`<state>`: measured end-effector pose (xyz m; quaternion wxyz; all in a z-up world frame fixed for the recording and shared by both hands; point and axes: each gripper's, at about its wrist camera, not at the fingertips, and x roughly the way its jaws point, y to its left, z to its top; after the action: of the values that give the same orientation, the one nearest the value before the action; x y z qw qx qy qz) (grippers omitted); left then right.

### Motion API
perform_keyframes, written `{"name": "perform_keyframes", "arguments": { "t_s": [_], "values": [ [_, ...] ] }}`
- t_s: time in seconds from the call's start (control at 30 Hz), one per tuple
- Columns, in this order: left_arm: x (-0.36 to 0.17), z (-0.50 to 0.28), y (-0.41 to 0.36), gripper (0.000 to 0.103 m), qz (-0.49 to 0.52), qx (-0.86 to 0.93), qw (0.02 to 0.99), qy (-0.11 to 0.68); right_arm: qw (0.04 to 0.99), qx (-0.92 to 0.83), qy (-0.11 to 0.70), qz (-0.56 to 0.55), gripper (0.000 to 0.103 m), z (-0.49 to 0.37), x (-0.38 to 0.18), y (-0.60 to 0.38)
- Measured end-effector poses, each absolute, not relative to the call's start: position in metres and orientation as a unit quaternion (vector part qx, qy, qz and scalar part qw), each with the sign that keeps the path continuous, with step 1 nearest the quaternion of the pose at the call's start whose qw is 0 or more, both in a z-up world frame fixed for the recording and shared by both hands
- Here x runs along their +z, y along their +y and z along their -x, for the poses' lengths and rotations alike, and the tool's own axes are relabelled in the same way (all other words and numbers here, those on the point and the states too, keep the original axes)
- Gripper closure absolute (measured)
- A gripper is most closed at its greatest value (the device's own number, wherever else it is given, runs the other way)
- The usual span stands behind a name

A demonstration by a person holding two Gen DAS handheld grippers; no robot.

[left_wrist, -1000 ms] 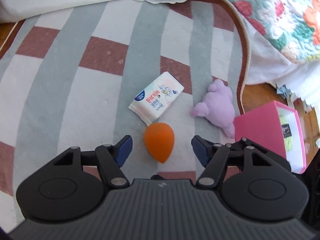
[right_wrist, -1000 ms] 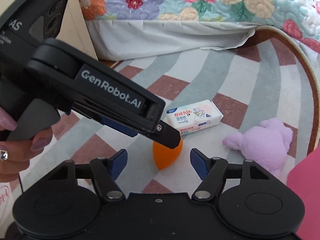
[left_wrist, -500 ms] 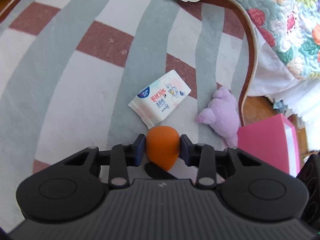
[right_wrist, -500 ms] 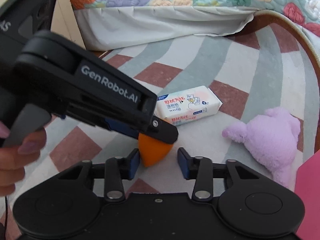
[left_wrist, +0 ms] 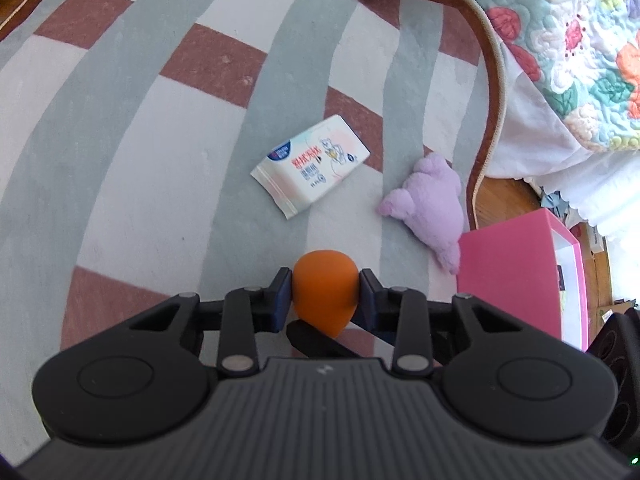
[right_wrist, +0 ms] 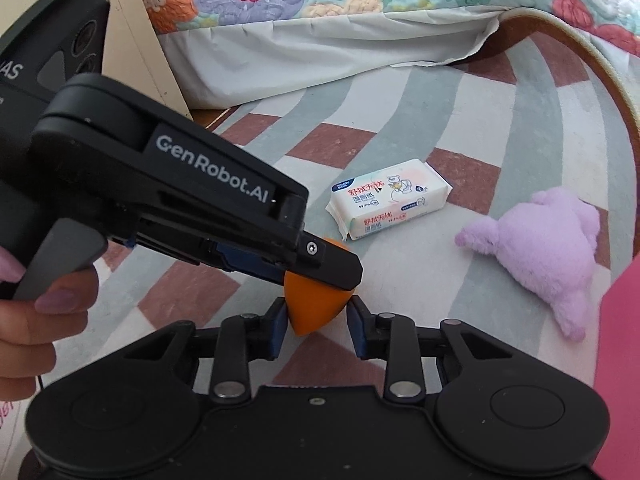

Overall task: Organize objects
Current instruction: 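Close the left tool on the orange sponge, then carry the orange sponge with the left tool over the pink box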

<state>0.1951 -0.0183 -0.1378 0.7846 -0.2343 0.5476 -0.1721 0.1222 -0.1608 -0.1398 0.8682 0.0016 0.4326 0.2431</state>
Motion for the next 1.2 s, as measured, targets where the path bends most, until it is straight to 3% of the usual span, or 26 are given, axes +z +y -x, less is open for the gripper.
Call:
{"name": "perform_keyframes", "arguments": {
  "t_s": [1.2],
  "values": [
    [-0.020, -0.113, -0.037, 0.069, 0.187, -0.193, 0.751, 0.603, 0.815, 0.291, 0.501, -0.027, 0.067, -0.049, -0.028, -0.184]
  ]
}}
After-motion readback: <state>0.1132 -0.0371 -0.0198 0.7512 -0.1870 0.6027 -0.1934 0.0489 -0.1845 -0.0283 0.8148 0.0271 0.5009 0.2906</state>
